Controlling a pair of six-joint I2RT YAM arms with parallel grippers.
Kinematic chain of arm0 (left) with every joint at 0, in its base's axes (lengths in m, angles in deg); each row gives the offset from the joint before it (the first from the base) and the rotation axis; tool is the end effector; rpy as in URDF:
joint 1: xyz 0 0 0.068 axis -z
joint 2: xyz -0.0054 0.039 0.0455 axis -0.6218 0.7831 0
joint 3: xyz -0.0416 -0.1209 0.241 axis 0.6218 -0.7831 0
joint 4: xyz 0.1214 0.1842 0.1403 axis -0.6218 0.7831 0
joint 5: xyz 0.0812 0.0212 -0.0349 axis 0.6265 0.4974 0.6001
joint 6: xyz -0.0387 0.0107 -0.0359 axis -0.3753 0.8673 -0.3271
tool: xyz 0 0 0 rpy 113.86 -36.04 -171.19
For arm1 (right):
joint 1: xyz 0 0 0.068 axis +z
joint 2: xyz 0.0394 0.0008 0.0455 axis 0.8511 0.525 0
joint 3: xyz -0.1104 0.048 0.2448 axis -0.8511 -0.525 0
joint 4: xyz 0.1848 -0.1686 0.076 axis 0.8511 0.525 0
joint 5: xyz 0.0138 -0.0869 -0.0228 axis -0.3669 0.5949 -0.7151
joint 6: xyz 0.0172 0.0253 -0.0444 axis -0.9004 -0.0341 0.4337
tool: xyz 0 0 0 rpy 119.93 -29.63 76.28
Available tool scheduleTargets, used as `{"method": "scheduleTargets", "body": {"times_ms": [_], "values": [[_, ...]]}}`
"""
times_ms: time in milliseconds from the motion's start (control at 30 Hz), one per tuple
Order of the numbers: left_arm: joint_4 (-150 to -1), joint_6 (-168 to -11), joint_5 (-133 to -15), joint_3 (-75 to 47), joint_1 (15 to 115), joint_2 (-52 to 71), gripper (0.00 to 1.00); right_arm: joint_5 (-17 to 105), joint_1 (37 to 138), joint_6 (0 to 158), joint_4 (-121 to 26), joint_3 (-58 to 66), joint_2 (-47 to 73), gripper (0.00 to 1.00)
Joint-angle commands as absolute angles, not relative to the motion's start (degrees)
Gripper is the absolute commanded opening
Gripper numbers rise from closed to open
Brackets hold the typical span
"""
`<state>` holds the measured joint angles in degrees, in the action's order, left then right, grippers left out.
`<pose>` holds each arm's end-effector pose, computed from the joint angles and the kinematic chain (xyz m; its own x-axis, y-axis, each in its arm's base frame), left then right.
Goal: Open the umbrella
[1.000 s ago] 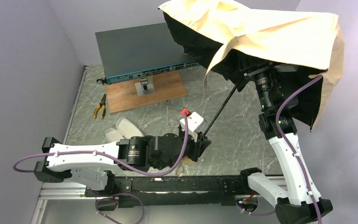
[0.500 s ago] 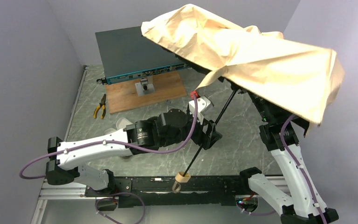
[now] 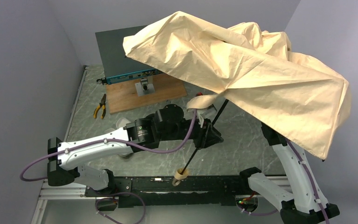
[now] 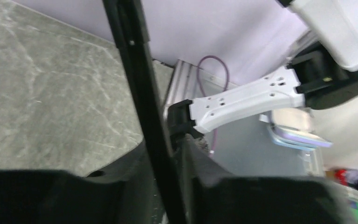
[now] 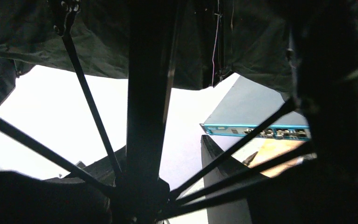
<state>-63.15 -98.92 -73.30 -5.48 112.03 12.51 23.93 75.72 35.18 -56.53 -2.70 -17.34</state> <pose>0.0854 -0.3063 0.4257 -0.3902 0.0677 -0.9182 0.9078 0.1946 -0.3715 0.1481 0.0638 0.4996 -0.2376 0.6427 -0.7284 -0.7520 0.3530 0.5567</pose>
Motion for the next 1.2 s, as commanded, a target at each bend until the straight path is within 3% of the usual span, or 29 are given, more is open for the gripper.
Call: {"method": "scheduleTargets", "body": {"times_ms": [0, 33, 67, 200, 300, 367, 567, 800, 1167], "values": [[-71.41, -102.16, -82.40, -8.09, 108.46, 7.53, 0.17, 12.21, 76.08, 28.82, -64.93, -1.01, -16.06, 0.00], [-72.24, -103.96, -83.33, -8.57, 107.90, 7.21, 0.05, 10.91, 76.10, 27.19, -66.69, -1.82, -15.64, 0.00], [-72.66, -105.54, -83.84, -8.59, 107.50, 6.94, 0.00, 9.43, 76.08, 25.31, -68.66, -2.78, -15.16, 0.00], [-72.73, -112.97, -82.12, -7.64, 107.10, 6.70, 0.00, 10.69, 76.13, 28.90, -64.93, -2.37, -14.87, 0.04], [-75.83, -119.44, -78.46, -8.22, 107.09, 6.11, 0.00, 12.75, 76.09, 35.44, -55.84, 0.88, -14.54, 0.51], [-77.89, -122.29, -76.52, -8.52, 107.09, 6.07, 0.00, 14.25, 76.09, 38.28, -52.08, 1.73, -14.11, 0.60], [-80.92, -124.89, -70.71, -8.40, 107.22, 6.06, 0.00, 19.62, 76.27, 36.08, -53.54, -4.75, -16.68, 0.60], [-81.60, -125.02, -68.98, -7.03, 107.89, 7.85, 0.00, 29.17, 76.96, 35.26, -58.41, -10.79, -20.69, 0.42], [-79.64, -121.34, -67.85, -4.83, 110.42, 9.34, 0.00, 36.31, 77.56, 34.06, -64.95, -9.97, -19.18, 0.34]]}}
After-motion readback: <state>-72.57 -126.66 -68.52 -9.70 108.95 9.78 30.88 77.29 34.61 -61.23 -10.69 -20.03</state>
